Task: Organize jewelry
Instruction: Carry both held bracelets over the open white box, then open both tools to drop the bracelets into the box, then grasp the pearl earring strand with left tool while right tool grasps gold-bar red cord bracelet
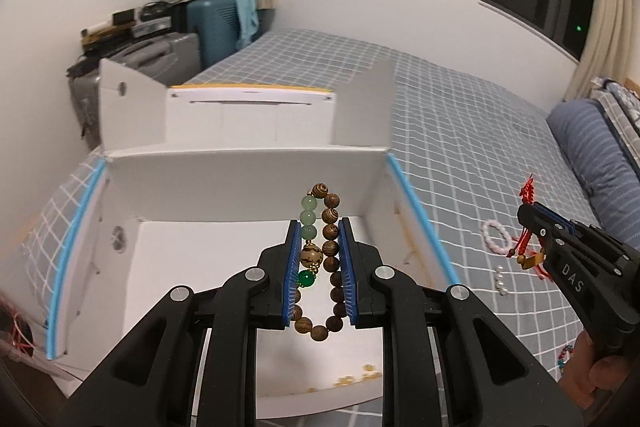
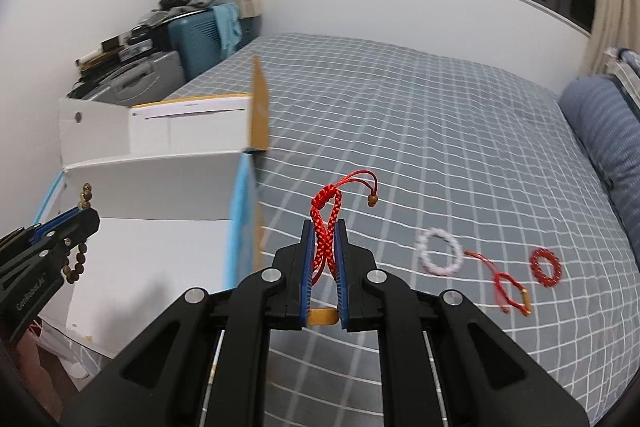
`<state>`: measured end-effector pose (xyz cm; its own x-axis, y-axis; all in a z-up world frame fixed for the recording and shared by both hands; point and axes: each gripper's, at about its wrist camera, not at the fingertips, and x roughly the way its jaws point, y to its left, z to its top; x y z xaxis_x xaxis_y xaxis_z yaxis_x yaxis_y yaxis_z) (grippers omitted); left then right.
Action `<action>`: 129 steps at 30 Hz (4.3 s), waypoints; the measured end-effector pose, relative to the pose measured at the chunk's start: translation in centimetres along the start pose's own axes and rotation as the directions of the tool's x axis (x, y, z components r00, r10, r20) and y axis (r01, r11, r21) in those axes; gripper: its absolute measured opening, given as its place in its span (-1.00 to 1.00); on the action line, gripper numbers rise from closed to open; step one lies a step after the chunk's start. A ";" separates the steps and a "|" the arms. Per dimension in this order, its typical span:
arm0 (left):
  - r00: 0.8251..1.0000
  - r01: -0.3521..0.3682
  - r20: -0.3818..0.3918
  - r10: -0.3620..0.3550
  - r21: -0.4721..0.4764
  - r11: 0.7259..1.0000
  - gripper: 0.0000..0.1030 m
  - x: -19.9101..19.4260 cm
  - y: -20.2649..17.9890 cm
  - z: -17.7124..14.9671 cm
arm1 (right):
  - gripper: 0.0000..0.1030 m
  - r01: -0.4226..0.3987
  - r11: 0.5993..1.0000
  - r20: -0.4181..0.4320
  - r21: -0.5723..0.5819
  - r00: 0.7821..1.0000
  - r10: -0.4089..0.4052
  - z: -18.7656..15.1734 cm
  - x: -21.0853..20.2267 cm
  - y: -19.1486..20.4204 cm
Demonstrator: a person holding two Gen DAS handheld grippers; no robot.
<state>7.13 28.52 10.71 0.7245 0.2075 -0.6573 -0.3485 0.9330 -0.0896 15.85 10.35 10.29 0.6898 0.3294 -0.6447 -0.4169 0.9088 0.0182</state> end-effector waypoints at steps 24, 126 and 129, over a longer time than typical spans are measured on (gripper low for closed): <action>0.990 -0.099 -0.105 0.096 -0.025 0.995 -0.65 2.3 8.7 -2.3 | -0.82 -0.086 0.993 -0.134 -0.086 0.988 0.074 -1.7 5.3 11.4; 0.959 0.162 -0.270 -0.085 0.278 0.947 0.89 16.8 -26.7 -7.9 | 0.32 0.236 0.948 -0.324 0.214 0.933 -0.159 -9.3 8.8 -28.0; 0.956 0.157 -0.284 -0.071 0.293 0.943 0.89 17.7 -27.1 -8.1 | 0.18 0.237 0.949 -0.350 0.209 0.924 -0.154 -9.8 9.7 -28.1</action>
<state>24.56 4.53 -4.55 0.5487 0.0491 -0.8346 -0.0408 0.9987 0.0319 28.47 -14.50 -4.01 0.4948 0.0750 -0.8658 -0.1079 0.9939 0.0244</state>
